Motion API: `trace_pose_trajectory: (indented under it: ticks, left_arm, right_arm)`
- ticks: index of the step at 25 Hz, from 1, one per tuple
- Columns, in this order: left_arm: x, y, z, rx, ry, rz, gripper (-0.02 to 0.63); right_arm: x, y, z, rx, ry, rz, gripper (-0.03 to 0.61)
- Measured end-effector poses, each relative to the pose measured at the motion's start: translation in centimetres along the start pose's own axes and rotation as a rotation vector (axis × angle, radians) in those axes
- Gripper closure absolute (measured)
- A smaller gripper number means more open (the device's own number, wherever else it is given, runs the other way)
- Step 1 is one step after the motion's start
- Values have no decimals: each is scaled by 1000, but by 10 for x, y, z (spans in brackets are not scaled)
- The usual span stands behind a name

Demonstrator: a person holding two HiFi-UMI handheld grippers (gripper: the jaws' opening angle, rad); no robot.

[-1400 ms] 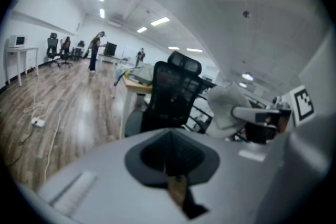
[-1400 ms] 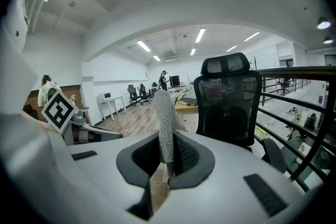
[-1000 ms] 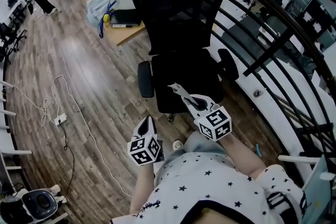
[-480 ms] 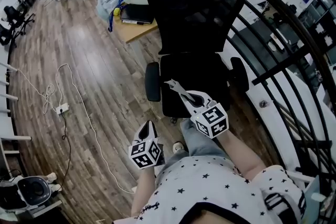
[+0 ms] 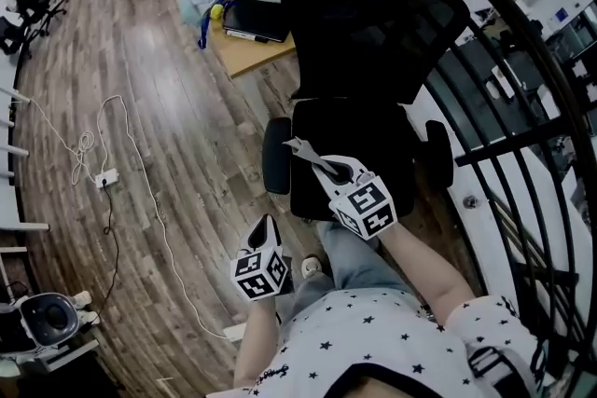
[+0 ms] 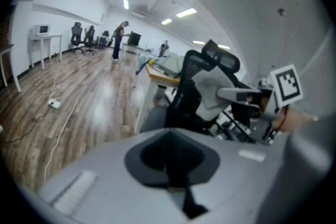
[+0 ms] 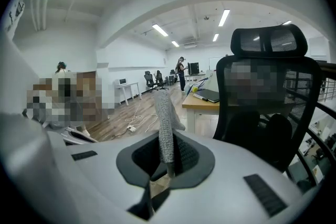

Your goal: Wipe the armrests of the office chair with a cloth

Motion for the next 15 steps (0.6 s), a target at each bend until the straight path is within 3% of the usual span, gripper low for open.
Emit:
trace_pose_trajectory:
  ticks: [15]
  left_arm:
    - [14, -66, 0, 57, 55, 43, 606]
  right_arm:
    - [-63, -123, -11, 114, 91, 19, 552]
Point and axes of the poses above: the fingertips, and each gripper's own axes: y backward along the fingers, x to its left, z out of its top, the point moved 10 cm from there along y, backward along the fingers, and after that the axes turned 2 degrees about -z, right-handed, at the moved point
